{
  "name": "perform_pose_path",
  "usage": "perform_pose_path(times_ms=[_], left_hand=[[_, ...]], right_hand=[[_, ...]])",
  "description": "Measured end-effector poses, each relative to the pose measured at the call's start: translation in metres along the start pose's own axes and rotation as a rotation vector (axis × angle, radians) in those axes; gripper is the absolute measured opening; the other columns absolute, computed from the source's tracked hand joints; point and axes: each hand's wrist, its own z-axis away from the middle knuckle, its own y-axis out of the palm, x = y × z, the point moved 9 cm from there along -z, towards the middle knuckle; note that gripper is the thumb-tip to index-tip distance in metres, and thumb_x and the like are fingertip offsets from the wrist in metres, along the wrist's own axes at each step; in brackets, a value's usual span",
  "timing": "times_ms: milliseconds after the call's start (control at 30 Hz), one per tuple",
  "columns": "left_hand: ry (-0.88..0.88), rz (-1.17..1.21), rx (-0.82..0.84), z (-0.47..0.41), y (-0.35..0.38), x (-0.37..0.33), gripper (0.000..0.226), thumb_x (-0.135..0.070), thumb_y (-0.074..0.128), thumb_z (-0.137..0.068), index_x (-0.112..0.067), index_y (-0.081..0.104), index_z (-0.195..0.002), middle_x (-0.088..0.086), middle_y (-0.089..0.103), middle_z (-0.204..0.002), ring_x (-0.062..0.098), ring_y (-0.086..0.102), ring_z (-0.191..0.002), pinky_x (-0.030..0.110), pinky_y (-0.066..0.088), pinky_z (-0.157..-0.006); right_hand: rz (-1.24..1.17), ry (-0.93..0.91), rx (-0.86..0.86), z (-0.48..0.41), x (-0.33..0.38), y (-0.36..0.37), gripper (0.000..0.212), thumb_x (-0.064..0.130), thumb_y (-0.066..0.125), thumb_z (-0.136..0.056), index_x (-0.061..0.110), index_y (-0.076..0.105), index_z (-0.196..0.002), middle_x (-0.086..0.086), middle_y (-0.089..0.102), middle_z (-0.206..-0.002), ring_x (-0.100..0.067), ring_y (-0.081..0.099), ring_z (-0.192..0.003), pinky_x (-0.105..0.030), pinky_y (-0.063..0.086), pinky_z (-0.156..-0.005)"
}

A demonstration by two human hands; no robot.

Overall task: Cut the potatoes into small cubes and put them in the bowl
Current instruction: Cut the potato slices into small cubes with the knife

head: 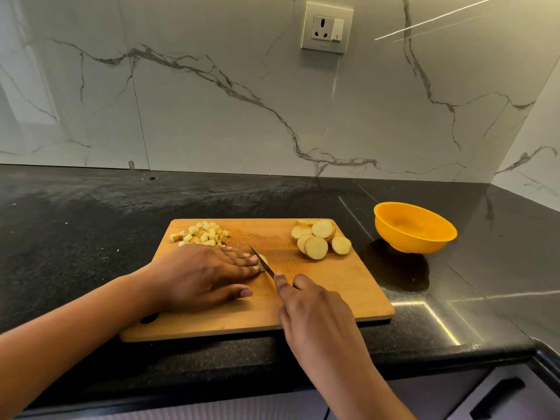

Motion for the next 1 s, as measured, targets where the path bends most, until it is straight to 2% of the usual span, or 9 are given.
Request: perform_pose_path(times_ms=[67, 267, 333, 400, 467, 533, 667, 833, 1000], left_hand=[[-0.004, -0.001, -0.01, 0.001, 0.0, 0.0, 0.068, -0.069, 0.01, -0.09, -0.031, 0.038, -0.14, -0.019, 0.037, -0.143, -0.008, 0.027, -0.133, 0.013, 0.016, -0.111], [-0.038, -0.007, 0.023, 0.001, 0.004, 0.004, 0.061, -0.068, 0.009, -0.089, -0.038, 0.024, -0.139, -0.026, 0.03, -0.143, -0.012, 0.02, -0.134, 0.007, 0.009, -0.108], [-0.037, -0.015, 0.021, 0.001, 0.003, 0.003, 0.059, -0.066, 0.009, -0.089, -0.038, 0.024, -0.139, -0.026, 0.029, -0.143, -0.012, 0.021, -0.134, 0.007, 0.008, -0.108], [-0.039, -0.013, 0.006, 0.002, 0.002, 0.003, 0.062, -0.067, 0.007, -0.089, -0.037, 0.027, -0.139, -0.025, 0.031, -0.143, -0.011, 0.023, -0.134, 0.008, 0.01, -0.109], [-0.035, -0.005, -0.014, 0.003, 0.001, 0.002, 0.066, -0.068, 0.006, -0.089, -0.035, 0.033, -0.139, -0.023, 0.036, -0.142, -0.011, 0.026, -0.133, 0.009, 0.012, -0.109], [-0.029, 0.0, -0.037, 0.004, -0.001, 0.002, 0.066, -0.067, 0.007, -0.09, -0.033, 0.039, -0.137, -0.021, 0.04, -0.14, -0.01, 0.03, -0.131, 0.011, 0.014, -0.109], [-0.037, 0.008, -0.05, 0.005, -0.003, 0.001, 0.069, -0.068, 0.004, -0.089, -0.033, 0.04, -0.136, -0.02, 0.042, -0.14, -0.009, 0.031, -0.131, 0.01, 0.014, -0.109], [-0.01, -0.005, -0.118, 0.006, -0.009, -0.002, 0.061, -0.062, 0.013, -0.095, -0.029, 0.048, -0.132, -0.015, 0.05, -0.135, -0.003, 0.04, -0.128, 0.024, 0.03, -0.11], [-0.002, -0.008, -0.099, 0.006, -0.006, -0.001, 0.063, -0.064, 0.01, -0.094, -0.031, 0.044, -0.134, -0.016, 0.046, -0.138, -0.004, 0.037, -0.13, 0.024, 0.028, -0.112]], right_hand=[[0.023, -0.008, 0.058, -0.005, -0.001, 0.007, 0.052, 0.021, 0.036, -0.102, 0.022, 0.017, -0.151, 0.001, 0.047, -0.123, -0.015, 0.054, -0.094, -0.024, 0.038, -0.068], [0.04, 0.003, 0.181, 0.017, -0.001, 0.002, 0.054, 0.025, 0.035, -0.102, 0.025, 0.013, -0.151, 0.004, 0.043, -0.123, -0.014, 0.051, -0.086, -0.018, 0.031, -0.059], [0.08, -0.005, 0.115, 0.025, -0.005, -0.006, 0.049, 0.026, 0.051, -0.093, 0.028, 0.044, -0.141, 0.006, 0.053, -0.102, -0.012, 0.046, -0.063, -0.013, 0.02, -0.047], [0.117, 0.043, 0.069, 0.032, -0.008, -0.013, 0.043, 0.035, 0.064, -0.062, 0.026, 0.074, -0.103, 0.012, 0.052, -0.068, -0.011, 0.03, -0.04, -0.011, 0.001, -0.042], [0.161, 0.032, 0.0, 0.035, -0.011, -0.019, 0.041, 0.038, 0.061, -0.052, 0.026, 0.077, -0.087, 0.015, 0.041, -0.057, -0.01, 0.023, -0.036, -0.01, -0.004, -0.044], [0.165, 0.035, -0.005, 0.038, -0.012, -0.025, 0.038, 0.037, 0.065, -0.053, 0.027, 0.077, -0.087, 0.014, 0.041, -0.056, -0.008, 0.021, -0.04, -0.01, -0.007, -0.047], [0.101, 0.09, 0.004, 0.032, -0.011, -0.022, 0.054, 0.03, 0.088, -0.051, 0.022, 0.074, -0.103, 0.011, 0.048, -0.061, -0.008, 0.029, -0.035, -0.006, 0.01, -0.039], [0.075, 0.089, 0.022, 0.018, 0.0, -0.007, 0.06, 0.031, 0.089, -0.054, 0.021, 0.071, -0.11, 0.009, 0.051, -0.065, -0.012, 0.042, -0.032, -0.013, 0.026, -0.029], [0.108, 0.096, 0.103, 0.016, 0.0, 0.007, 0.064, 0.03, 0.091, -0.048, 0.02, 0.072, -0.109, 0.007, 0.054, -0.065, -0.011, 0.039, -0.031, -0.014, 0.024, -0.03]])
